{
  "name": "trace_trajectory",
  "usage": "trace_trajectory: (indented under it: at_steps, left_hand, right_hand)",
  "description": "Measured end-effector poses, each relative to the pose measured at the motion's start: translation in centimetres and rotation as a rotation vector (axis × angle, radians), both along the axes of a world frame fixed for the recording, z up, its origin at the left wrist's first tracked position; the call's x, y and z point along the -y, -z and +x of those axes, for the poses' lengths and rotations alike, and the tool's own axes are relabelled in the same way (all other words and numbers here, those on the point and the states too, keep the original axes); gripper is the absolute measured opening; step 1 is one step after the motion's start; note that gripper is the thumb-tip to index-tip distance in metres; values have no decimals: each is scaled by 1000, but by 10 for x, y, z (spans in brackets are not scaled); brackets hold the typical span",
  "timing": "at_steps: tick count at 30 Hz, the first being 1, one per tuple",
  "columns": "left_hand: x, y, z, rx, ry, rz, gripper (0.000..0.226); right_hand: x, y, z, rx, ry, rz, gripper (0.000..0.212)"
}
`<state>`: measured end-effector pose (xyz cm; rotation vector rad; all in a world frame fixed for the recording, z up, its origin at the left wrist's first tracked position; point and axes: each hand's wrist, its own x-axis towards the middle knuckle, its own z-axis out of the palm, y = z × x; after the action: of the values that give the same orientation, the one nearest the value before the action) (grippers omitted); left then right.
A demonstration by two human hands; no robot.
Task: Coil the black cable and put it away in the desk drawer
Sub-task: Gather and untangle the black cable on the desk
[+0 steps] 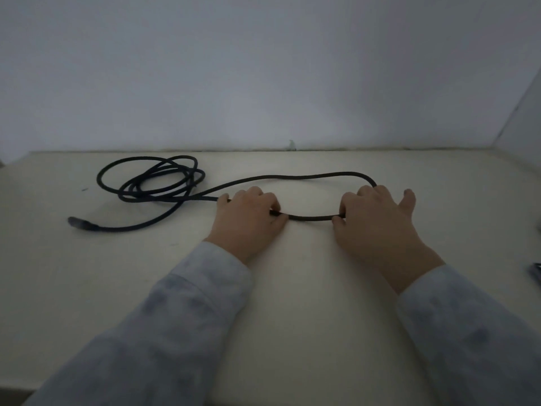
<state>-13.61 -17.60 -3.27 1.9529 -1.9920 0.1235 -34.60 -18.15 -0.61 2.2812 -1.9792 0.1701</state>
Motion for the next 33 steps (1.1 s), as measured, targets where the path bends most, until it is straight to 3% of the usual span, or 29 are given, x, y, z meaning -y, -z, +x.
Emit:
trace_trajectory:
  at_steps: [6, 12, 21, 28, 30, 33]
  left_hand:
    - [-3, -1, 7, -53, 112, 27, 22]
    - [-8, 1, -15, -205, 374, -133, 24]
    - [-2, 0, 19, -119, 40, -156, 24]
    - [-7, -5, -11, -213, 368, -359, 30]
    - [-5, -9, -6, -221, 376, -368, 30]
    - [-7, -9, 14, -239, 211, -334, 23]
  right_hand:
    - [-6, 3, 11, 94, -150, -20, 33]
    - [-7, 5, 22, 95, -385, -60, 29]
    - [2, 11, 2, 91, -160, -140, 28]
    - [-6, 7, 32, 331, -381, -78, 31]
    - [-2, 6, 28, 335, -327, -121, 31]
    - [2, 7, 14, 382, -210, -216, 29]
